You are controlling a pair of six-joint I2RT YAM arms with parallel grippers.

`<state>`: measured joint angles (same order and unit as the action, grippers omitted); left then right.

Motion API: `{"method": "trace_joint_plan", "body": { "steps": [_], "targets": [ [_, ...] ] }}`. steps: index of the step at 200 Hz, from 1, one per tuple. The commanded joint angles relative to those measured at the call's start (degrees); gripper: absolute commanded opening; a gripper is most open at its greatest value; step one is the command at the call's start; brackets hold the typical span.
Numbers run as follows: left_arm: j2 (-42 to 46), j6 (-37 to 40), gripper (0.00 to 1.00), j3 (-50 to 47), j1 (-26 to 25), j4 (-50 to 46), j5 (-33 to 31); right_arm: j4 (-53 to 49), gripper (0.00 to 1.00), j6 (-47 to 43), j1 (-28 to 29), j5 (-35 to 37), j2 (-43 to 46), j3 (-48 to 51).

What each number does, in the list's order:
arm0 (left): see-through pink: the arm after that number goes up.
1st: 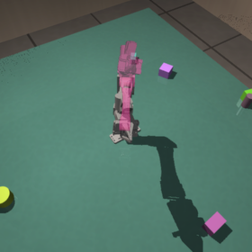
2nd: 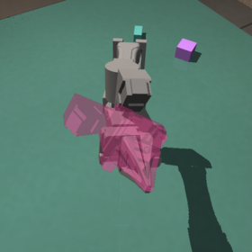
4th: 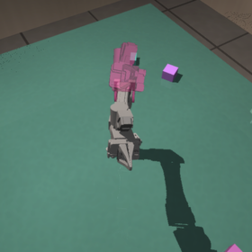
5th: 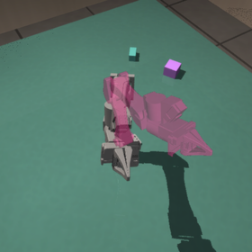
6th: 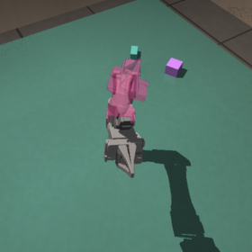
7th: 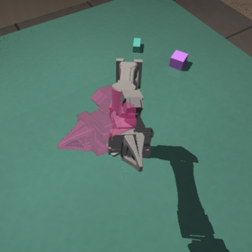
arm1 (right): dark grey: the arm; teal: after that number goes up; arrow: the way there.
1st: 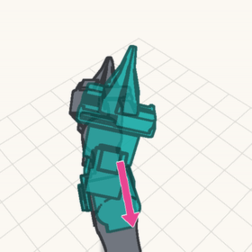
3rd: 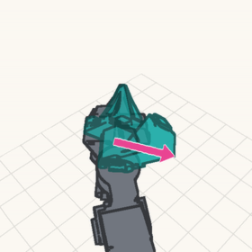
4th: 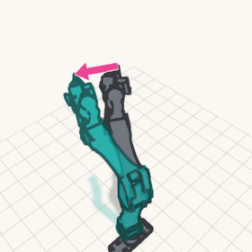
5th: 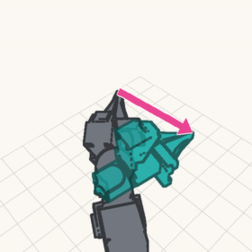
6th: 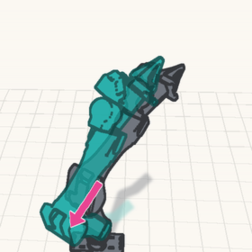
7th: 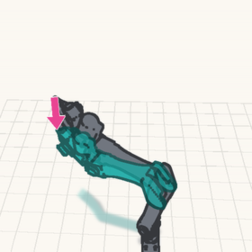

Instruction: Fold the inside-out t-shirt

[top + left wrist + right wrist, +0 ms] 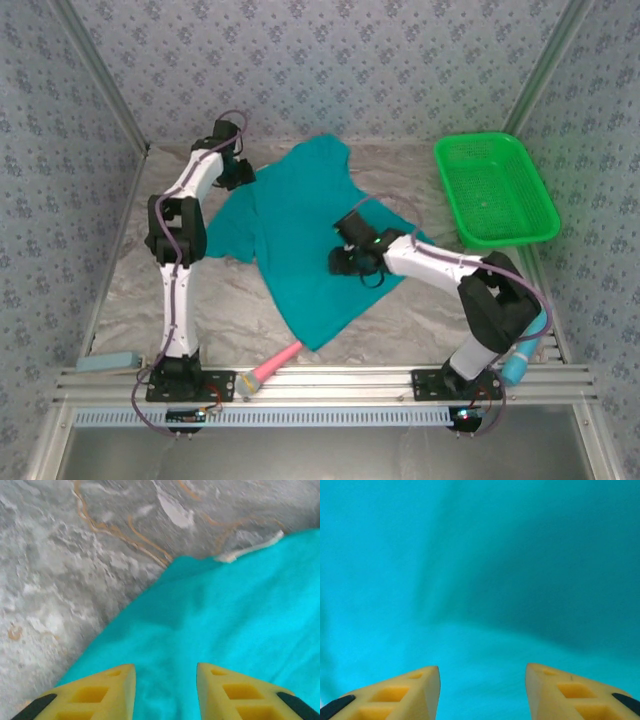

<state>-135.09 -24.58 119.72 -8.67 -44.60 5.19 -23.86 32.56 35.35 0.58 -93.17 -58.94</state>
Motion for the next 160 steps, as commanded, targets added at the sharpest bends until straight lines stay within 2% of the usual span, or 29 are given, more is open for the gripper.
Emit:
{"method": "trace_joint_plan", "body": {
  "steps": [1, 31, 64, 73, 90, 103, 129, 147, 160],
  "targets": [
    [6.3, 0.5, 0.38, -6.6, -2.7, -1.8, 2.4, -1.2, 0.50, -8.5, -8.8, 1.3, -1.1, 1.4],
    [7.6, -1.5, 0.37, -16.9, -3.3, 2.6, 2.1, 3.7, 0.47, -10.3, -18.7, -2.8, -4.9, 1.3],
    [2.6, -1.3, 0.33, -15.7, -2.4, 2.3, 0.3, 4.6, 0.44, -8.8, -21.8, -3.2, -7.6, 3.0],
    [1.7, -0.3, 0.30, -15.1, -2.4, 4.1, -0.3, 4.2, 0.42, -8.8, -21.3, -3.2, -7.8, 3.7],
    [-0.4, 0.7, 0.29, -12.7, -2.4, 5.4, -0.8, 0.2, 0.40, -8.1, -19.4, 1.0, -6.6, 4.6],
    [-3.6, 2.2, 0.29, -8.5, -2.5, 3.9, -0.1, -2.7, 0.39, -5.5, -18.7, 1.7, -5.1, 5.6],
    [-13.7, 5.6, 0.31, 9.4, -3.0, -5.6, 2.6, -5.2, 0.36, -0.2, -14.9, -3.2, -0.4, 10.9],
    [-20.1, 8.5, 0.33, 22.0, -4.2, -11.0, 3.3, -5.4, 0.36, 6.0, -8.9, -5.1, 2.1, 14.9],
    [-22.0, 10.3, 0.35, 26.1, -5.0, -10.4, 5.4, -5.3, 0.36, 10.5, -3.9, -4.7, 3.5, 16.4]
  ]
}}
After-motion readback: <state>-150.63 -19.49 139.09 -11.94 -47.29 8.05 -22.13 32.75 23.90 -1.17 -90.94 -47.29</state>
